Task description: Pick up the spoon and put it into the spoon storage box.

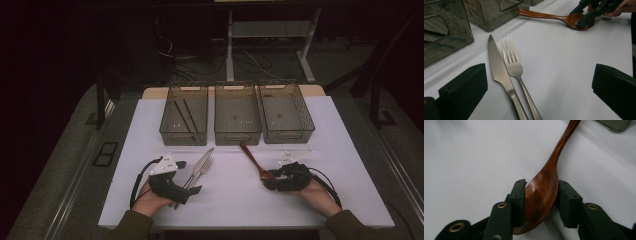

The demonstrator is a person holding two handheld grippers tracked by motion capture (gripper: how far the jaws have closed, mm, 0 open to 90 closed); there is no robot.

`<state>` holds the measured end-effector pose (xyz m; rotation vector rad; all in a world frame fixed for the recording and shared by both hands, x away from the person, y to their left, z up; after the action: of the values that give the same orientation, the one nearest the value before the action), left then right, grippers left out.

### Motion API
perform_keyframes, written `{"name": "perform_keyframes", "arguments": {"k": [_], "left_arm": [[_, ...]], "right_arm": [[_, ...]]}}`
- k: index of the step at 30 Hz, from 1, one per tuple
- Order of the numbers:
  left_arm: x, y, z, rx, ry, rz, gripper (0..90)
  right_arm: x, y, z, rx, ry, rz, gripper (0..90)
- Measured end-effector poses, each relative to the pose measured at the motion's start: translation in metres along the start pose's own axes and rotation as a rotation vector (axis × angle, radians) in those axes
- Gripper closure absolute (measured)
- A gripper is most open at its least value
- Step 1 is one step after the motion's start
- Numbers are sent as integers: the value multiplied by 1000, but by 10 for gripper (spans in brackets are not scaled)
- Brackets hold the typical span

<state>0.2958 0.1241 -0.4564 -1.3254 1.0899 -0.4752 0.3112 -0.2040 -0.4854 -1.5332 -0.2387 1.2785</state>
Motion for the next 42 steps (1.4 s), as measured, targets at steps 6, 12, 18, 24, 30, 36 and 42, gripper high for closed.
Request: {"name": "perform_keyframes", "arguments": {"k": [6, 12, 18, 24, 30, 36, 42], "left_arm": [[0, 0, -1, 1, 4, -2, 0], [0, 0, -1, 0, 4, -2, 0], [0, 0, -1, 3, 6, -1, 0], [-1, 0, -1, 3, 5, 0, 0], [-1, 0, -1, 2, 5, -2, 0], [0, 0, 0, 5, 10, 4, 0], [0, 0, -1, 3, 12, -3, 0]], "right_arm": [[1, 0, 2, 4, -17, 5, 666], [2, 0, 3, 11, -35, 1, 715], [2, 0, 3, 31, -53, -6, 759], [3, -1, 4, 49, -68, -12, 787], [3, -1, 4, 54, -72, -17, 799], [3, -2, 4, 54, -68, -20, 805], [2, -2, 3, 64, -56, -25, 806]]}}
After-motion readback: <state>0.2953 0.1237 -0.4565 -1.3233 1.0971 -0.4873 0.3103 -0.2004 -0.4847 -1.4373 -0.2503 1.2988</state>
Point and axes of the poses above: each handheld gripper's, and its own axes: x roughly forward along the jaws, y roughly out of its underside, z roughly to its left, the point moved 5 cm from there along x, roughly forward along the jaws, and after that the axes turned 10 degrees about -z, right-handed, at the moved point
